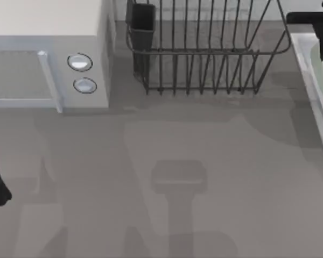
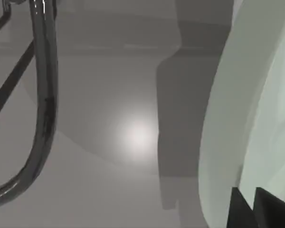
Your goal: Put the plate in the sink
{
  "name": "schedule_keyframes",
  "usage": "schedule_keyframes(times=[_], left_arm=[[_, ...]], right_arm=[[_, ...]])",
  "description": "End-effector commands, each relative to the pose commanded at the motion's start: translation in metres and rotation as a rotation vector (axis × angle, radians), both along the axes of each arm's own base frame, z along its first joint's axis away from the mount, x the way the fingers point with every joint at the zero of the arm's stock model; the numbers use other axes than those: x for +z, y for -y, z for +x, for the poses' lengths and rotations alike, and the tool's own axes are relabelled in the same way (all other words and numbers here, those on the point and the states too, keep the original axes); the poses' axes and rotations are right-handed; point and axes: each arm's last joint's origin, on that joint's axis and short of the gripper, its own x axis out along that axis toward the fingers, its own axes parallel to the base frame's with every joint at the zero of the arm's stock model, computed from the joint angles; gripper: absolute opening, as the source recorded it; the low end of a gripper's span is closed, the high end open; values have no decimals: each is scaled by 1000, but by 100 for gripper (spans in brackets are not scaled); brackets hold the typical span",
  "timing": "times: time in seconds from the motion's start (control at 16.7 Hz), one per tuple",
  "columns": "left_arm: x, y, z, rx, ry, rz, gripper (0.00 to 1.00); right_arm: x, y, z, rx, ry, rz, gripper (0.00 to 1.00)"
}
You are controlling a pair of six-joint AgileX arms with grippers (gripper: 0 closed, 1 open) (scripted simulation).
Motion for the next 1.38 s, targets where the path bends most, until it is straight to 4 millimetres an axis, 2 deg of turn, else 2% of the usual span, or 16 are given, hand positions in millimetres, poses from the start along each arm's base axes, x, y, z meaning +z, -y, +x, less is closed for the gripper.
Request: schedule_keyframes(times=[0.12,0.24,0.36,0.54,1.32,1.38], left_arm=[[0,0,0,0,0,0,100],[0,0,0,0,0,0,100],[0,0,0,0,0,0,100],[0,0,0,0,0,0,100],[0,0,0,0,0,0,100],[0,0,0,0,0,0,100]], right_arm=[[-25,45,17,0,-5,2,0],[-39,74,25,1,-4,4,0],[-44,84,26,1,-4,5,0],[-44,84,26,1,-4,5,0],[-44,84,26,1,-4,5,98],[-44,84,26,1,-4,5,100]])
